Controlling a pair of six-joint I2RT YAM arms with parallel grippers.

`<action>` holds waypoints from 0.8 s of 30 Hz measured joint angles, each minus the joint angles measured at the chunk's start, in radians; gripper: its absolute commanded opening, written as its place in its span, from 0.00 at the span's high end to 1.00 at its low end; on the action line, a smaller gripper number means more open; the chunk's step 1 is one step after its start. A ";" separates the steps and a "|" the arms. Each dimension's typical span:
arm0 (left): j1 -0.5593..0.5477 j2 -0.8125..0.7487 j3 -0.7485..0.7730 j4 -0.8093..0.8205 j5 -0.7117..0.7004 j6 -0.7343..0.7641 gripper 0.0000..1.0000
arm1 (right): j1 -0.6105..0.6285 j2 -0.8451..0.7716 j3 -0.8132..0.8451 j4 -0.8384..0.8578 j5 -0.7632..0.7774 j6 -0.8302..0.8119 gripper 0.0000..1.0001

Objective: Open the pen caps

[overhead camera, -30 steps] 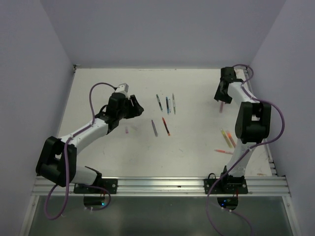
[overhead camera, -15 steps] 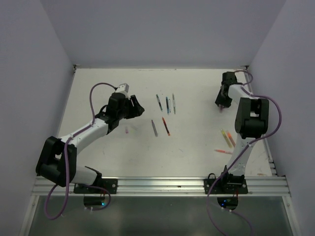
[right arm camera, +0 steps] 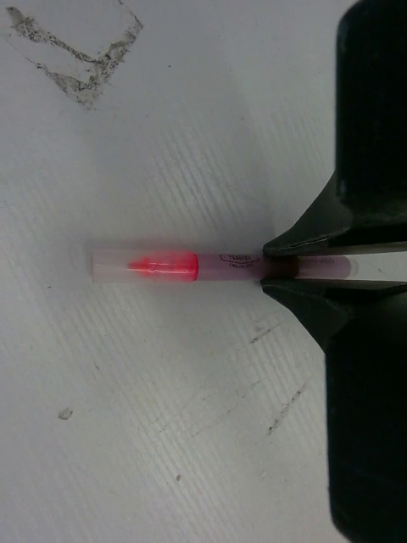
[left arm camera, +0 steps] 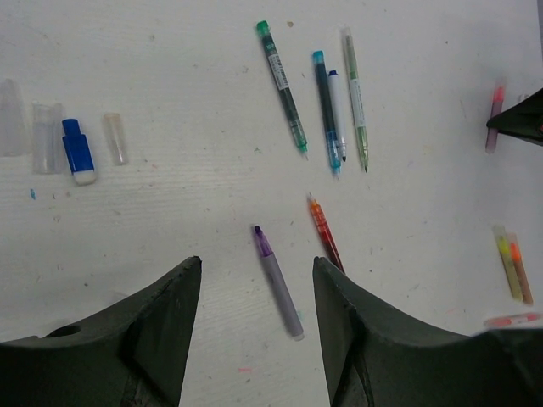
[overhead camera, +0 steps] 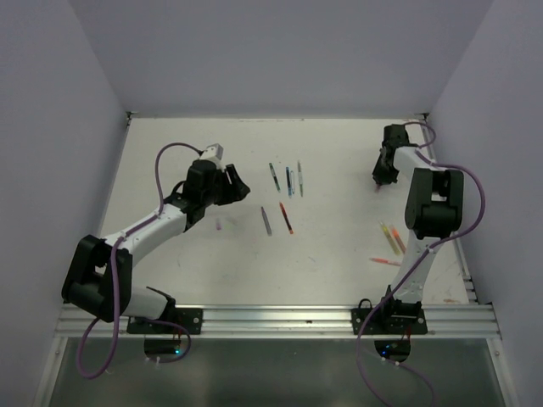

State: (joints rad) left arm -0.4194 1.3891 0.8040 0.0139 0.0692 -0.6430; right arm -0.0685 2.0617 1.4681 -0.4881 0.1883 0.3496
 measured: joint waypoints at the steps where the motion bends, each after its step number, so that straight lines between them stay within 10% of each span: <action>1: 0.000 0.000 0.000 0.000 0.004 0.000 0.41 | 0.000 -0.001 -0.001 0.002 -0.002 -0.001 1.00; 24: 0.025 0.178 0.120 0.068 0.316 -0.151 0.37 | 0.674 -0.418 -0.274 0.121 -0.276 -0.002 1.00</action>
State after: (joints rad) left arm -0.3943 1.5669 0.9241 0.0822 0.3851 -0.7944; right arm 0.6060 1.6440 1.1938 -0.3672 -0.0875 0.3481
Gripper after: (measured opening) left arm 0.621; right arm 0.141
